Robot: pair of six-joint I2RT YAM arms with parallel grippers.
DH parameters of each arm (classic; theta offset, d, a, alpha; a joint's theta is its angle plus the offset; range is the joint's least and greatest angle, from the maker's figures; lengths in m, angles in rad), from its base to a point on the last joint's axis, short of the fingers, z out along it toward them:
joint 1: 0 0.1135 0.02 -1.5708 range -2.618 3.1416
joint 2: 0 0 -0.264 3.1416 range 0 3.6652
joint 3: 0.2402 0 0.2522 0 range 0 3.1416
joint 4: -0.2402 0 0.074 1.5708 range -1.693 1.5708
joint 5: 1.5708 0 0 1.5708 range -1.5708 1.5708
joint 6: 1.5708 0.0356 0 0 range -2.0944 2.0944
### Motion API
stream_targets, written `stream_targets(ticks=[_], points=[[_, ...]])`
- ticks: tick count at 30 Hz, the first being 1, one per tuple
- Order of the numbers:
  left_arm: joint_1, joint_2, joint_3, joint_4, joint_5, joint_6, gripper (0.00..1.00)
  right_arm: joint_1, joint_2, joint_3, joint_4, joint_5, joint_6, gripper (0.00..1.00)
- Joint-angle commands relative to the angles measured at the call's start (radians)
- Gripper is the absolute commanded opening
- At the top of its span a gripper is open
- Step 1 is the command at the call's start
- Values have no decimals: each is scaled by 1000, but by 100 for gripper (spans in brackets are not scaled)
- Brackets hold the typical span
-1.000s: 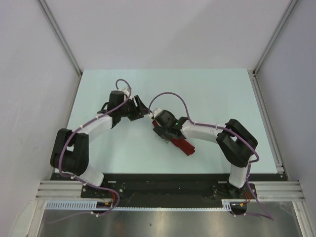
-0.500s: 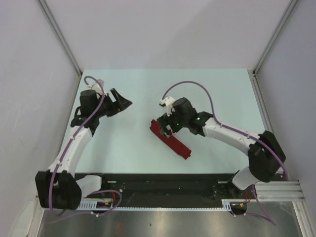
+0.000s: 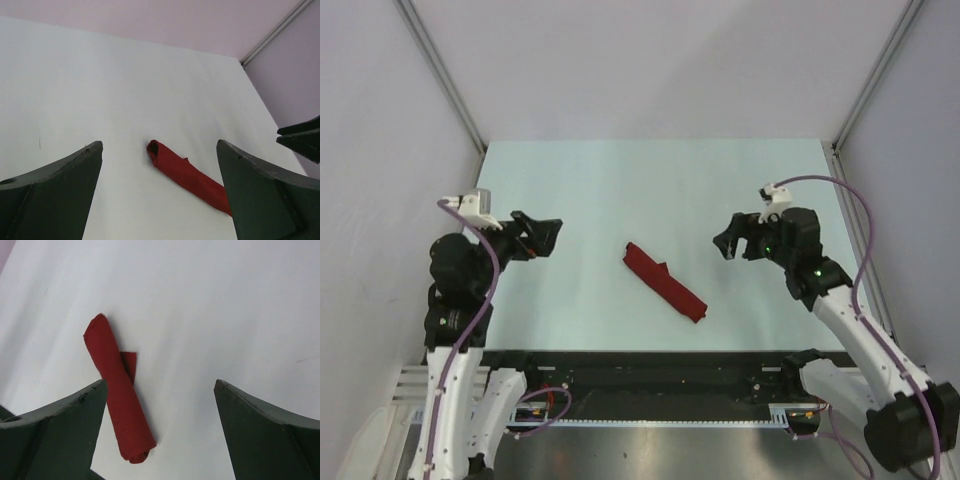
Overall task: Fold the napkin, place the utensils inside, and roll it up
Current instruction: Roll the napkin with the utensil
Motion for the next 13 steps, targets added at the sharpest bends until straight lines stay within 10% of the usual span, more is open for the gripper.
stream_targets(ticks=[1,13], points=[[7,-88,-17,-72,-56,56,100,-42,-148,-56,-11,101,21,94],[7,-144,-51,-103,-91,82,100,-53,-223,-104,-40,183,20,94]])
